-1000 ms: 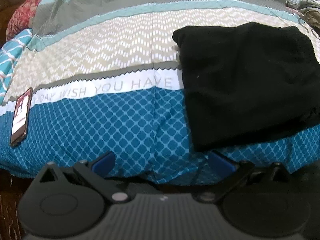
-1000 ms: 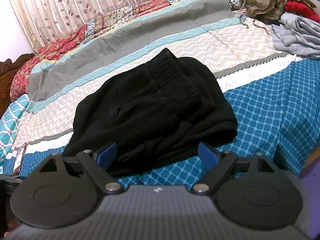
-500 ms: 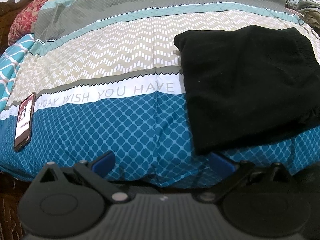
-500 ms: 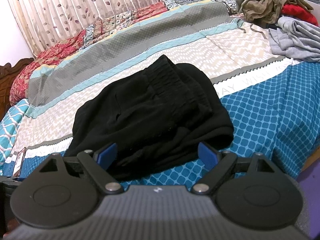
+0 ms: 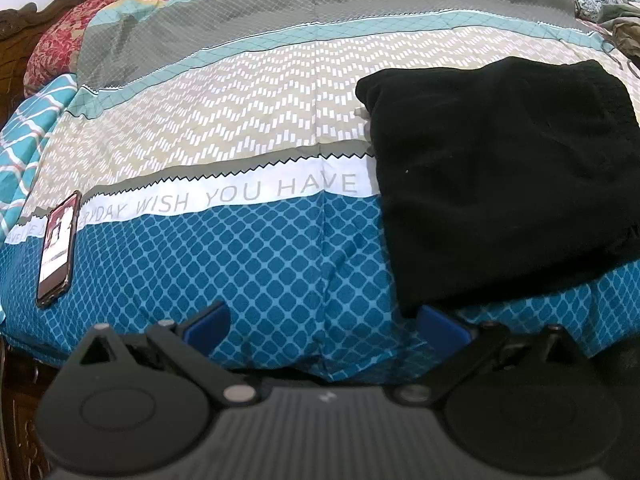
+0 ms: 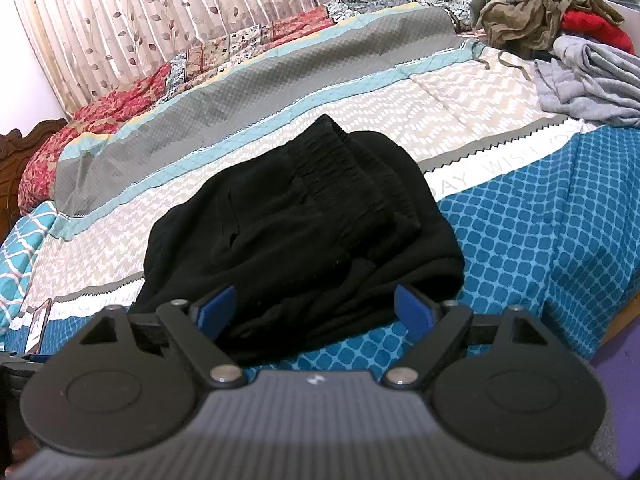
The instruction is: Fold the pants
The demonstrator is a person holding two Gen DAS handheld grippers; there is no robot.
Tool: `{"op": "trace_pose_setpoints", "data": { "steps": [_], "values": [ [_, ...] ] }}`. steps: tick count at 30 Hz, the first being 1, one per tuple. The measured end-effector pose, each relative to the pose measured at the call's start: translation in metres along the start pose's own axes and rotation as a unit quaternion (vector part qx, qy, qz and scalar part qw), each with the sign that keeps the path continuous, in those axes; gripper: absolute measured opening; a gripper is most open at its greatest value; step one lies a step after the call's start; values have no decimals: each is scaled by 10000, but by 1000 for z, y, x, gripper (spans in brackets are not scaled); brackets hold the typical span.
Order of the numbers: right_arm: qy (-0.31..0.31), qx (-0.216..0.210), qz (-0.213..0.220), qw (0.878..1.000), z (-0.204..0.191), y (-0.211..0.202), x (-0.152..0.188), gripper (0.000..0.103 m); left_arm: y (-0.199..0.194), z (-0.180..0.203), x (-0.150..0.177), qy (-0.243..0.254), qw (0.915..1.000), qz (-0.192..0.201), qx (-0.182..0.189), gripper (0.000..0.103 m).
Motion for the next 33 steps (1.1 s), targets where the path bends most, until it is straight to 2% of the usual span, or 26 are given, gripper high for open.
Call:
{"op": "trace_pose_setpoints", "data": {
  "steps": [33],
  "values": [
    [175, 51, -33, 9998, 5, 1, 3, 86, 6, -7, 2, -142, 9998, -87, -76, 103]
  ]
}}
Point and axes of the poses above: each gripper's, at about its wrist camera, not at the fingertips, and y roughly the way its jaws point, z to its right, x to its underside, the point moved 8 cm from there along y, roughly the way its jaws point, and after that the axes turned 1 degree about -y, right-handed, at the moved point
